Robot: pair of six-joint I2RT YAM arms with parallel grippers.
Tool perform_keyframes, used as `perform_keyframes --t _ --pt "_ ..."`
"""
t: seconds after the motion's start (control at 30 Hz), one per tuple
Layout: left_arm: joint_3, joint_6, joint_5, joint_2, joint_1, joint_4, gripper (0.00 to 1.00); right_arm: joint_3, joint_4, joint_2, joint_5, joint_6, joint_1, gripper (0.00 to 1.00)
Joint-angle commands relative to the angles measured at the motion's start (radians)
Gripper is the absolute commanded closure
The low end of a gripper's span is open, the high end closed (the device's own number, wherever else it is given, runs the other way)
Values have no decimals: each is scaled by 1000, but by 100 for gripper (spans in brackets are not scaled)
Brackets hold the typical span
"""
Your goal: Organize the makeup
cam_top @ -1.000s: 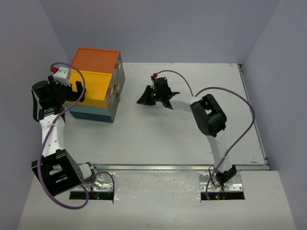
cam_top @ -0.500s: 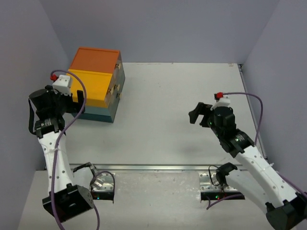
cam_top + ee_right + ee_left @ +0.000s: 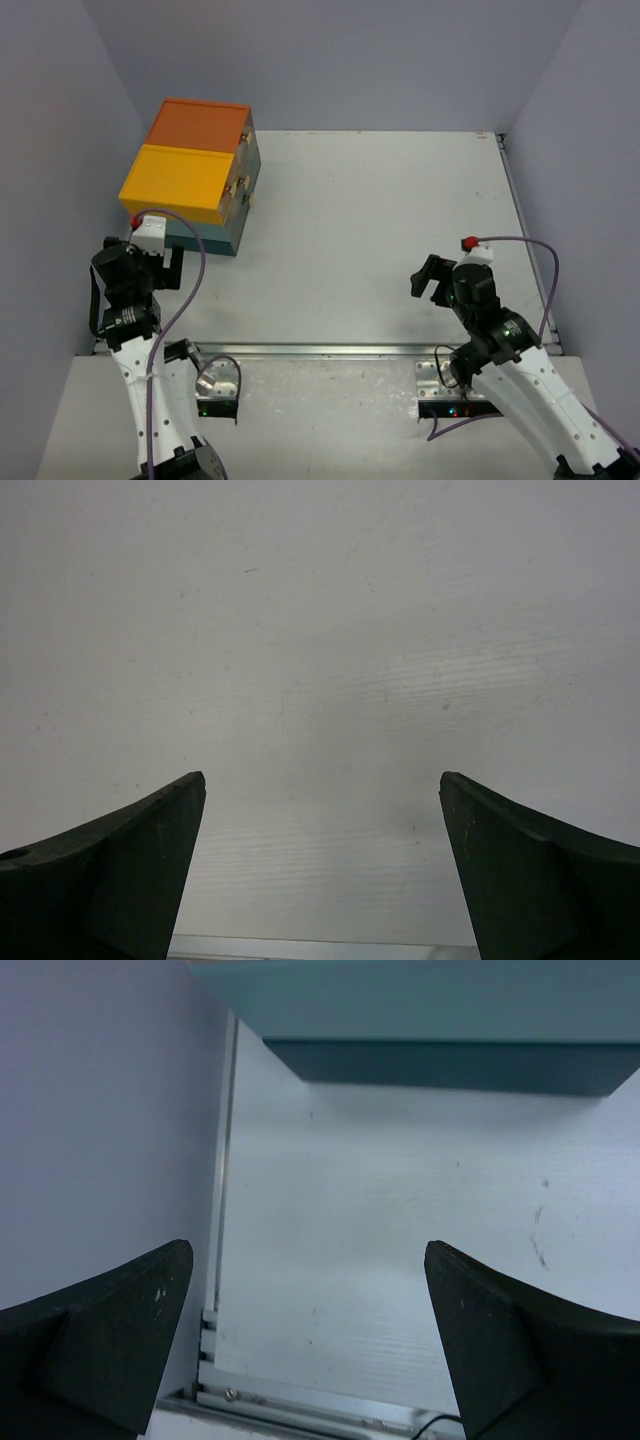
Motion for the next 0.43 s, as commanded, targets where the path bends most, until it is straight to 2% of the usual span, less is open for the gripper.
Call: perform_keyframes --t 0.0,0.4 --pt "-63 23 -68 -6 0 2 0 -21 23 -47 -3 40 -2 1" --pt "-169 22 -114 -69 0 50 0 -68 83 -113 5 6 -1 1"
